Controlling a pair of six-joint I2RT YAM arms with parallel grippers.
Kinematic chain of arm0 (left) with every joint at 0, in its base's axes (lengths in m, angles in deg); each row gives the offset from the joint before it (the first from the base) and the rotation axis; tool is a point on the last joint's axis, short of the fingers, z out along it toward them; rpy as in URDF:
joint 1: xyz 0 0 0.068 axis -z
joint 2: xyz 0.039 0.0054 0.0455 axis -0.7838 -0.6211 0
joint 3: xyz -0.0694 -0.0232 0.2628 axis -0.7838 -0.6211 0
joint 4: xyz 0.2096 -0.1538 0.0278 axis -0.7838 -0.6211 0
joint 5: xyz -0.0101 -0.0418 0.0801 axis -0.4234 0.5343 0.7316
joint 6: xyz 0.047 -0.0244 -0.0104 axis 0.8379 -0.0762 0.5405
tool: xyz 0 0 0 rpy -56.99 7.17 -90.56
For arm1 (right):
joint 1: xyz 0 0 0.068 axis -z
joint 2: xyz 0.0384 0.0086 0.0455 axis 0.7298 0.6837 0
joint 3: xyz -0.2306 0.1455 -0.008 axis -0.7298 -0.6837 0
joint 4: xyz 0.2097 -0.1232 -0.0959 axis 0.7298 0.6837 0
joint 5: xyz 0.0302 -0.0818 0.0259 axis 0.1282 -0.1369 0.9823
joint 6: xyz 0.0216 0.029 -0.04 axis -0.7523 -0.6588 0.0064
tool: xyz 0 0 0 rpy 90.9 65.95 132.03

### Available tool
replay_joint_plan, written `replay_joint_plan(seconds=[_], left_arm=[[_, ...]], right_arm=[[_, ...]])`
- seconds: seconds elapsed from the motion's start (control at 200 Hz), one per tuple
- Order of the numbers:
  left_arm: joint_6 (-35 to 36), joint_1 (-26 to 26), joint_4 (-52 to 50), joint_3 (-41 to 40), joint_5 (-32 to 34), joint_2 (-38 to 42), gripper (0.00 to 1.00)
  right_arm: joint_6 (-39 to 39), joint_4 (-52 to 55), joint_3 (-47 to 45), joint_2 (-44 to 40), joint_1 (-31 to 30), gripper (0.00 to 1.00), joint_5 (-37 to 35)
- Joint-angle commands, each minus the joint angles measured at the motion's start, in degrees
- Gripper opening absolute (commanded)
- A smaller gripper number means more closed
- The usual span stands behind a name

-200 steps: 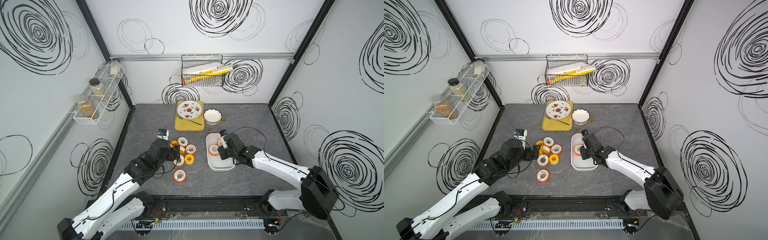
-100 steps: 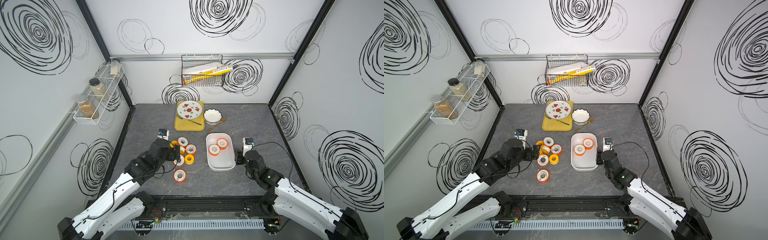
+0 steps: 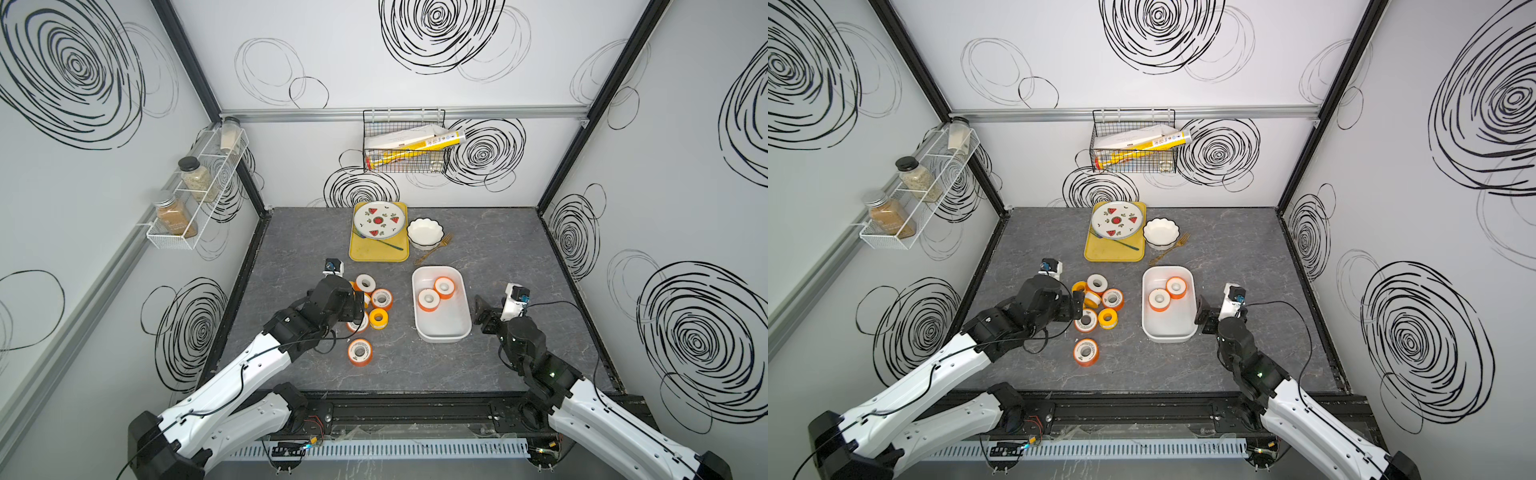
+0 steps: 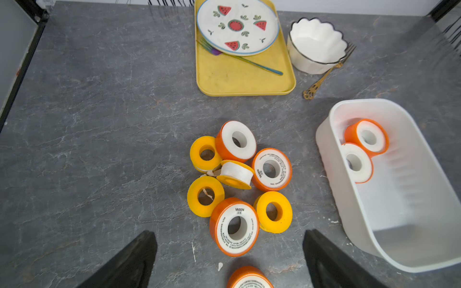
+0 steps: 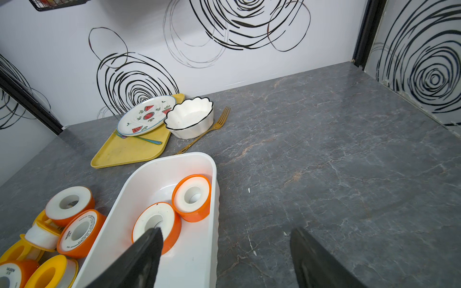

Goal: Put the sealing tape into the storage box
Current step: Pick up the sealing tape at the center of the board.

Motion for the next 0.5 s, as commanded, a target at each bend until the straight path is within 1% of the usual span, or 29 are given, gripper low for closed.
replay_joint_plan(seconds=[0.0, 0.075, 0.085, 0.22, 0.325, 0.496], left_arm=[[-3.79, 0.17, -0.49, 3.76, -0.35, -5.4, 0.98], [-5.31, 0.49, 0.03, 6.06, -0.18, -10.75, 0.98], [-5.4, 0.59, -0.03, 6.42, -0.06, -11.48, 0.98], [-5.63, 0.97, -0.58, 12.6, 3.38, -22.54, 0.99], [-5.4, 0.85, -3.33, 19.53, 6.24, -32.34, 0.99], [-3.15, 0.53, -7.35, 30.74, 8.17, -45.65, 0.99]], right_arm=[[-0.98, -0.5, -1.14, -2.53, 0.26, 0.85, -1.77], [-1.01, -0.34, -1.71, -2.86, 0.26, 0.85, -2.11], [-1.01, -0.34, -1.72, -4.12, 0.21, 0.85, -2.11], [-1.02, 0.23, -2.14, -5.92, 0.26, 0.86, -2.51], [-1.01, 0.32, -2.17, -6.21, 0.26, 0.86, -2.46], [-1.01, 0.2, -2.17, -5.97, 0.26, 0.86, -2.46]])
